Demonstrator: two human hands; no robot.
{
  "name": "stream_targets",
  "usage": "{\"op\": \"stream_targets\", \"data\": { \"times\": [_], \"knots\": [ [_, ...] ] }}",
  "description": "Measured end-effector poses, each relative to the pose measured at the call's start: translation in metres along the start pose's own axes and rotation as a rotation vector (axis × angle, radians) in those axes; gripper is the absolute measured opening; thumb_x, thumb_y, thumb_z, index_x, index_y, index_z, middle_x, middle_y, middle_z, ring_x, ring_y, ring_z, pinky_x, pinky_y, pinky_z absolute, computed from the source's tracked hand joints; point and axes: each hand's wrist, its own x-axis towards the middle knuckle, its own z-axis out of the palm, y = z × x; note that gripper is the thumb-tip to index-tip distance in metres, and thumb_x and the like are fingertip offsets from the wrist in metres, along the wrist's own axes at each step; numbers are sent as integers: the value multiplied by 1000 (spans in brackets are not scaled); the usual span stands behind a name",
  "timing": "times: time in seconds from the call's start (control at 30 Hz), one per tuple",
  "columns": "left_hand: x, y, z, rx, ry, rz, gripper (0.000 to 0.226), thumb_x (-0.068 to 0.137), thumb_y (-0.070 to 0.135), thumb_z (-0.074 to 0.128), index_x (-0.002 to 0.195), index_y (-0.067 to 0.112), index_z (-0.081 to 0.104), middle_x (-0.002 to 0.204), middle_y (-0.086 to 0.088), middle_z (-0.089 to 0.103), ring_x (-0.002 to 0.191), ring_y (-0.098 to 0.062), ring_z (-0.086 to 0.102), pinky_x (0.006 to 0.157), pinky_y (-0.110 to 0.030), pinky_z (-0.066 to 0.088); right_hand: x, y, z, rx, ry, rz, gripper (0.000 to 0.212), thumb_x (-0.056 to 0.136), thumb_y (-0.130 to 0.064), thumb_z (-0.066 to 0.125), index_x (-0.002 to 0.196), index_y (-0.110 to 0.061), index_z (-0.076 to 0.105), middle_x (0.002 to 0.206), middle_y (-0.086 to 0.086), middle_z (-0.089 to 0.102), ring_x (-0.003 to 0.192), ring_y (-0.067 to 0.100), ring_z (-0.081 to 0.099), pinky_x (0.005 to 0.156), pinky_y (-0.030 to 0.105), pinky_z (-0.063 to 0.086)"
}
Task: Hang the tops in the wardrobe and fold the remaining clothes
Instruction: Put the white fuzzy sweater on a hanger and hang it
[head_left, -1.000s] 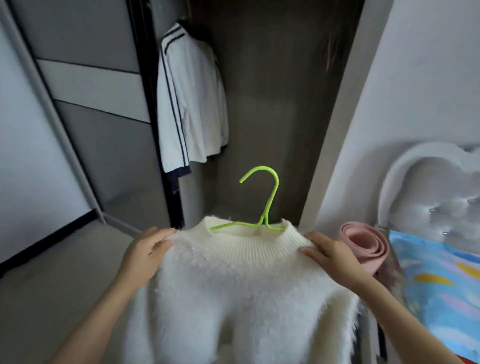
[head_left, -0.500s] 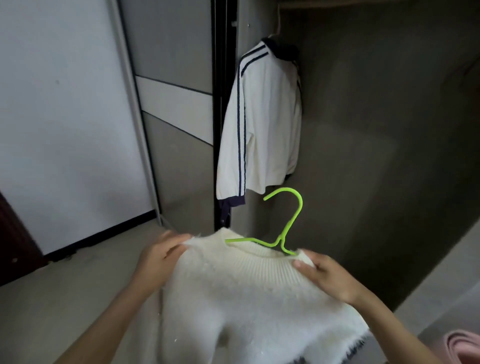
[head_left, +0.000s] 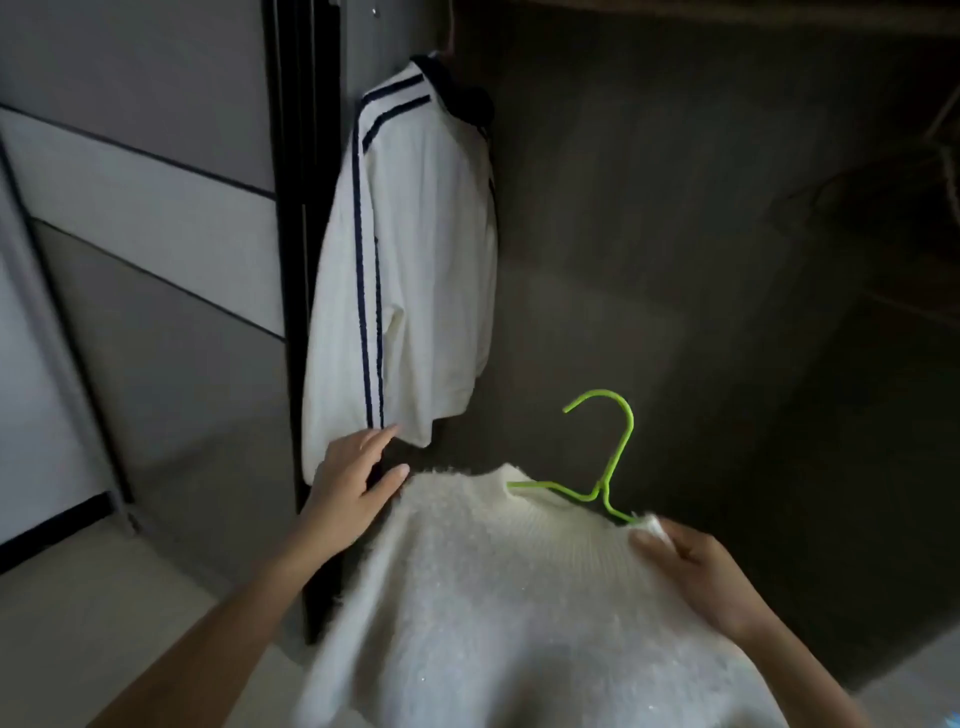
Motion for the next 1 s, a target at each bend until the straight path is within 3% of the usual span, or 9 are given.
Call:
{"op": "stream_targets", "data": {
  "times": [0.07, 0.2, 0.27, 0.4, 0.5, 0.6, 0.73, 0.87, 1.0],
  "knots": [
    [54, -19, -4, 17, 4, 53, 76, 85, 58, 38, 134, 1, 47, 125, -16, 55, 119, -31, 48, 101, -38, 37, 24, -10, 2, -32, 63, 71, 28, 92, -34, 53, 70, -19, 62, 54, -8, 53, 51, 2, 46, 57, 26, 37],
    [125, -38, -13, 45, 108, 172, 50, 91, 22, 60, 136, 4, 46, 125, -17, 54, 119, -36, 44, 96, -42, 36, 53, -27, -1, -64, 191, 146, 27, 91, -34, 55, 75, -17, 68, 67, 4, 65, 63, 21, 59, 63, 37, 46],
    [160, -44, -24, 135, 185, 232, 47, 89, 18, 62, 132, 6, 51, 124, -17, 54, 117, -40, 45, 90, -50, 40, 68, -29, 4, -24, 280, 181, 24, 90, -33, 58, 76, -18, 71, 68, 2, 68, 65, 19, 63, 65, 34, 49],
    [217, -42, -53, 272, 242, 384, 49, 85, 33, 46, 121, 3, 60, 113, -23, 58, 106, -46, 52, 76, -54, 45, 93, -31, 7, 324, 452, 290, 17, 87, -19, 64, 79, -6, 72, 60, 4, 69, 50, 11, 61, 46, 23, 47],
    [247, -39, -72, 345, 314, 494, 53, 83, 35, 39, 117, 3, 63, 113, -24, 58, 108, -46, 52, 79, -56, 44, 113, -49, -3, 591, 415, 350, 14, 86, -11, 63, 91, 1, 69, 80, 22, 71, 66, 30, 69, 60, 36, 57],
    [282, -38, -104, 454, 434, 527, 46, 84, 32, 41, 111, 4, 66, 116, -25, 57, 113, -46, 48, 82, -59, 41, 142, -86, -14, 576, 378, 245, 16, 87, -9, 59, 98, 1, 67, 86, 23, 71, 73, 33, 70, 70, 39, 57],
    [321, -33, -144, 555, 564, 460, 36, 83, 25, 48, 105, 5, 67, 125, -27, 52, 123, -45, 40, 92, -58, 31, 186, -149, -31, 537, 430, -3, 9, 88, -2, 56, 85, 2, 64, 58, 11, 67, 46, 18, 63, 44, 20, 50],
    [360, -17, -177, 672, 547, 447, 39, 87, 30, 51, 115, 6, 64, 141, -29, 38, 135, -43, 24, 106, -60, 12, 233, -211, -38, 584, 450, -179, 11, 89, 4, 51, 80, 0, 56, 43, 1, 56, 35, 8, 53, 37, 13, 41],
    [372, -29, -180, 721, 594, 441, 50, 88, 39, 40, 114, 4, 65, 142, -24, 41, 133, -46, 30, 109, -58, 13, 276, -256, -53, 566, 468, -287, 6, 89, -1, 54, 93, -2, 51, 58, 14, 45, 44, 20, 43, 46, 23, 34]
  ]
}}
